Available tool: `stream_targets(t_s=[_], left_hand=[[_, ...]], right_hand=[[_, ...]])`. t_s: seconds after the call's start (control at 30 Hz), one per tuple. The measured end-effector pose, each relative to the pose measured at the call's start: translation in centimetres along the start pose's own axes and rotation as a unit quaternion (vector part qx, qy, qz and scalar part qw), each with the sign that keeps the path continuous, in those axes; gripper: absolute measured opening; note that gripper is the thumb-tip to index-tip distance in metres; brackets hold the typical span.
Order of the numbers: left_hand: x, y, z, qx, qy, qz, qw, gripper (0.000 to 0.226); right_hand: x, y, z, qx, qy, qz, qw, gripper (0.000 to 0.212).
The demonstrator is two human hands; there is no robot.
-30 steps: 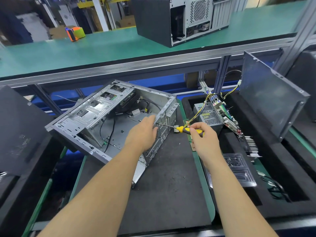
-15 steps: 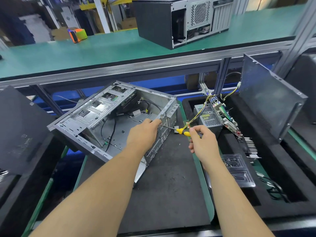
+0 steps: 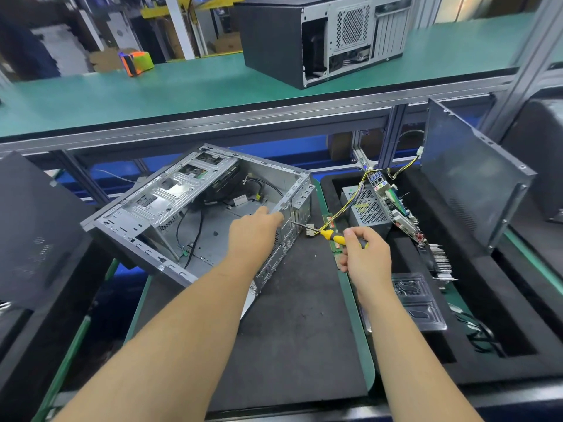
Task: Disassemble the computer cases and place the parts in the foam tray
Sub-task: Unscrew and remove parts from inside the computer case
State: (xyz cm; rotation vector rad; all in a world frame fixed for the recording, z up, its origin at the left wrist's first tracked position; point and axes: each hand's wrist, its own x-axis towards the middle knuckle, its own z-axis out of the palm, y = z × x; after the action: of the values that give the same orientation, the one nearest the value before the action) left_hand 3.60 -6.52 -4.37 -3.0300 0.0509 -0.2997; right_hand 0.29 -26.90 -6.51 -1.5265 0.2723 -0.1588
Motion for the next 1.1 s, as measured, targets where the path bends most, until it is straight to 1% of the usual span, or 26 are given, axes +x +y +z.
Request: stream_targets(t_s=[0.07,0.13,0.2,0.23,0.27,0.3,0.33,0.37,0.43,0.47,0.5,0.57,0.7,0.77,0.83,0.9,0.97,1.03,1.1], left_hand=[[0.1,0.0,0.0,0.006,0.015,0.005,1.000,0.013],[0.2,0.2,-0.2,0.015,0.053,0.029,0.998,0.014],[0.0,0.8,-0.5,0.042,0.138,0.107,0.984,0.020],[-0.3,1.1,-0.4,0.057,0.187,0.157,0.968,0.021],[-0.7,1.8,-0.2,0.073,0.209,0.199,0.955,0.021],[-1.1,2.6,0.3,0.089,0.213,0.229,0.946,0.019],[-1.5,3.5,0.8,0.097,0.161,0.236,0.953,0.014],[-1.9,4.7,1.5,0.087,0.086,0.238,0.964,0.008],[-2.6,7.3,3.0,0.021,-0.082,0.187,0.979,0.030],[-3.0,8.5,3.6,-0.016,-0.124,0.155,0.980,0.037],[-3.2,9.7,4.2,-0.049,-0.135,0.138,0.980,0.040],[-3.7,11.9,5.2,-0.106,-0.130,0.130,0.977,0.040],[-3.5,15.2,5.8,-0.219,-0.116,0.113,0.962,0.031],[-3.0,16.2,5.9,-0.253,-0.115,0.115,0.954,0.030],[-2.7,16.9,6.2,-0.271,-0.130,0.128,0.945,0.034],[-2.7,17.4,6.6,-0.250,-0.140,0.149,0.946,0.042],[-2.8,17.4,7.0,-0.181,-0.120,0.165,0.962,0.051],[-2.4,16.6,6.6,-0.137,-0.073,0.155,0.976,0.057],[-1.3,14.8,5.1,-0.128,-0.007,0.145,0.981,0.053]], right_hand=[[0.0,0.2,-0.2,0.006,0.009,0.005,1.000,0.015],[0.0,0.5,-0.4,0.010,0.017,0.013,1.000,0.014],[0.0,0.9,-0.7,0.014,0.027,0.019,0.999,0.014],[0.0,1.1,-0.9,0.014,0.032,0.019,0.999,0.014],[0.1,1.3,-1.1,0.014,0.038,0.019,0.999,0.014],[0.2,1.4,-1.3,0.012,0.044,0.019,0.999,0.014],[0.3,1.5,-1.5,0.010,0.052,0.020,0.998,0.014],[0.4,1.6,-1.8,0.006,0.061,0.020,0.998,0.013],[0.7,1.7,-2.4,0.008,0.078,0.022,0.997,0.013],[0.8,1.8,-2.8,0.013,0.086,0.023,0.996,0.013],[0.9,1.8,-3.1,0.016,0.093,0.024,0.995,0.013],[1.2,2.0,-3.9,0.012,0.106,0.027,0.994,0.013],[1.8,2.1,-5.7,0.005,0.124,0.030,0.992,0.013],[2.1,2.1,-6.7,0.015,0.132,0.036,0.990,0.013],[2.4,2.1,-7.8,0.014,0.136,0.044,0.990,0.013],[2.7,2.4,-8.8,0.009,0.135,0.057,0.989,0.013],[2.9,2.8,-9.3,0.009,0.132,0.073,0.988,0.013],[3.1,3.3,-9.1,0.007,0.130,0.087,0.988,0.012],[3.2,3.8,-8.4,0.009,0.122,0.095,0.988,0.011]])
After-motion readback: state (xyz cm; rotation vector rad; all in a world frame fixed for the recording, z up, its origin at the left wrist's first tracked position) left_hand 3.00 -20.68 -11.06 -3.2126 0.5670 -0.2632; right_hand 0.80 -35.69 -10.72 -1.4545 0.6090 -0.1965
